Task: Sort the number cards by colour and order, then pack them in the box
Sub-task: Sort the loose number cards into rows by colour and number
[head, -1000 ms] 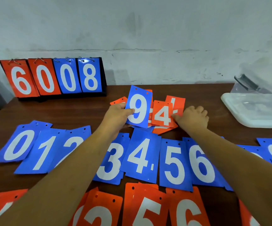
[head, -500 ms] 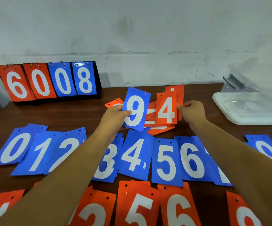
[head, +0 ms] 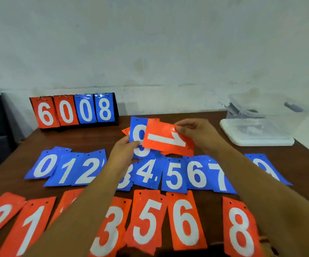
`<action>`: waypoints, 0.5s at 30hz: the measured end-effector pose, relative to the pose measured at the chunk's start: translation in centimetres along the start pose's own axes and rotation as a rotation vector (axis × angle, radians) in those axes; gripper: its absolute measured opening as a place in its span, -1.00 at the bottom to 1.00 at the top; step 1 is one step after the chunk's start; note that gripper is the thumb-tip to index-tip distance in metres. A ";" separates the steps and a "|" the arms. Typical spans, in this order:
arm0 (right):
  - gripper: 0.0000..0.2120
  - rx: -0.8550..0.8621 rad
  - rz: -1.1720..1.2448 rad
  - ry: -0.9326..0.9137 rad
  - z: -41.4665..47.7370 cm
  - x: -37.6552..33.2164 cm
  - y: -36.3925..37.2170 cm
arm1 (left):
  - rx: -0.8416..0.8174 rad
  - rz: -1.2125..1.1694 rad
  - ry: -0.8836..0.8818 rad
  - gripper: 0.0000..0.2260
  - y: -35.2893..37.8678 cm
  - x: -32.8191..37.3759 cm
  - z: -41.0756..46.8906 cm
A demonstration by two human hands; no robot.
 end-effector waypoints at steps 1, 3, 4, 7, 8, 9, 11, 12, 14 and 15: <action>-0.90 -0.099 -0.046 0.057 -1.1 -0.1 1.0 | 0.001 -0.026 -0.011 -0.90 0.1 -0.2 -1.2; -0.83 -0.213 -0.252 0.126 -3.5 -0.5 2.3 | -0.023 -0.067 -0.043 -0.86 0.8 -0.8 -3.7; -0.80 -0.229 -0.349 0.143 -4.5 -0.7 2.7 | -0.055 -0.082 -0.067 -0.82 1.4 -1.4 -4.9; -0.65 -0.189 -0.450 0.167 -7.4 -1.0 3.9 | -0.209 -0.029 -0.085 -0.78 3.7 -2.3 -8.7; -0.60 -0.146 -0.439 0.173 -8.3 -1.0 3.9 | -0.242 0.013 -0.069 -0.77 4.2 -2.6 -9.7; -0.56 -0.089 -0.382 0.181 -9.3 -0.7 3.8 | -0.245 0.038 -0.056 -0.74 4.5 -3.0 -10.6; -0.51 0.054 -0.071 0.204 -11.9 0.2 3.7 | -0.180 0.018 -0.047 -0.65 4.4 -4.1 -11.9; -0.51 0.109 0.144 0.218 -13.2 1.2 4.1 | -0.114 -0.014 -0.059 -0.60 4.0 -4.7 -12.4; -0.56 0.136 0.457 0.260 -15.4 3.3 6.1 | 0.003 -0.111 -0.071 -0.49 3.6 -5.8 -13.5; -0.63 0.115 0.530 0.281 -16.3 4.0 7.4 | 0.036 -0.144 -0.063 -0.47 3.6 -6.2 -13.9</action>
Point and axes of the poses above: each hand's wrist, its own z-axis towards the middle knuckle, its own y-axis out of the palm, x = y × z, the point moved 9 cm from there along z, towards the middle knuckle, and after that the axes turned 15 degrees about -x, right-handed, at the moved point
